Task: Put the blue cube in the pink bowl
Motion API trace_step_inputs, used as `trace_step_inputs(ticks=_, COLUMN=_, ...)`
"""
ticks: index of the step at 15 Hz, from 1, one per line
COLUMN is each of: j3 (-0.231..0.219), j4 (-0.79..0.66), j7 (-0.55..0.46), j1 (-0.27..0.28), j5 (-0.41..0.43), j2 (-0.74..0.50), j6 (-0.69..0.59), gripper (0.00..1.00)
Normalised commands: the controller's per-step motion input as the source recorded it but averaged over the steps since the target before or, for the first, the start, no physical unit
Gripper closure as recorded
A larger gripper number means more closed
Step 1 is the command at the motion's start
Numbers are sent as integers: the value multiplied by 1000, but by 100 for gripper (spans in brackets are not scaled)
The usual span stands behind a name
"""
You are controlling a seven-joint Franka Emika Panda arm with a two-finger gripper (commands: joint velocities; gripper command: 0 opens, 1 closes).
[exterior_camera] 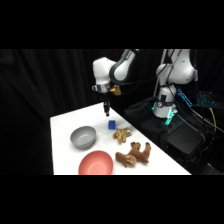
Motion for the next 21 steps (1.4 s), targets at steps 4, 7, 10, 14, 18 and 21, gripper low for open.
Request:
trace_step_inputs(ticks=4, j3=-1, j4=-227, j7=70, j1=12, j5=139, j2=13, j6=435, gripper=0)
trace_step_inputs(ticks=7, j3=31, j4=-148, j7=12, j1=24, j5=181, j2=80, j6=381, gripper=0)
trace_step_inputs(ticks=10, j3=78, j4=-104, j7=-45, j1=28, j5=242, j2=95, j6=336, gripper=0)
trace_step_inputs(ticks=14, j3=102, j4=-63, j7=-87, j1=5, j5=279, j2=127, j6=348, gripper=0)
trace_step_inputs(ticks=18, j3=26, j4=-29, j7=31, j1=27, j5=121, j2=193, j6=354, gripper=0)
trace_step_inputs(ticks=21, j3=29, j4=-27, j7=44, j1=13, j5=103, j2=136, j6=321, gripper=0)
